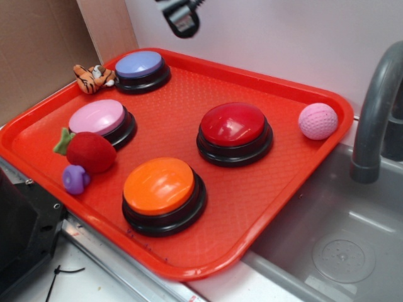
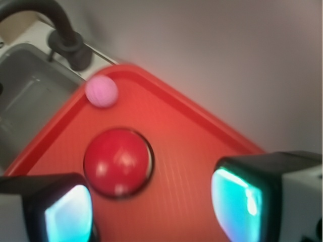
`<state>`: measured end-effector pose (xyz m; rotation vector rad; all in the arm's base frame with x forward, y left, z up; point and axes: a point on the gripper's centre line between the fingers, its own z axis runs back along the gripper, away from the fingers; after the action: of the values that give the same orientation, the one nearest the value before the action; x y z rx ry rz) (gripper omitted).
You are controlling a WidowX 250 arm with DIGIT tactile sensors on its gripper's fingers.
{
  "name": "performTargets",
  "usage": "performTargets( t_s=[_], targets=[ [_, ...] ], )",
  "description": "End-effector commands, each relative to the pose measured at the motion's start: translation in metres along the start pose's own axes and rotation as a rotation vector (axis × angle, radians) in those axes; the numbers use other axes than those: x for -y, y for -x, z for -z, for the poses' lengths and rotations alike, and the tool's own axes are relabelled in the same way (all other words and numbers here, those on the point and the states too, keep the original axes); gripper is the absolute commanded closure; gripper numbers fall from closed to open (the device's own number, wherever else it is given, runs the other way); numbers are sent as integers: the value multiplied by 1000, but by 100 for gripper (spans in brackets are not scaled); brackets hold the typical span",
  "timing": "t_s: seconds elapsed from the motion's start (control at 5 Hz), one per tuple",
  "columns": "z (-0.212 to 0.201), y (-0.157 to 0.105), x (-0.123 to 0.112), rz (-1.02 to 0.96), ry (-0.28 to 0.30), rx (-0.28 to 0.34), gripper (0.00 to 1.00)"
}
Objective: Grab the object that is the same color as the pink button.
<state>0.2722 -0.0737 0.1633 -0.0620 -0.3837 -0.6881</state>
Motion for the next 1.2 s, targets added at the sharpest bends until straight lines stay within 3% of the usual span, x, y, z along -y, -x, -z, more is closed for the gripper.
performTargets(
  t_s=[0.0,0.2,1.0],
  targets=[
    [27,-40,17,268,71,139,0],
    [50,-50,22,327,143,116,0],
    [101,-69,47,462,259,57,0]
  ],
)
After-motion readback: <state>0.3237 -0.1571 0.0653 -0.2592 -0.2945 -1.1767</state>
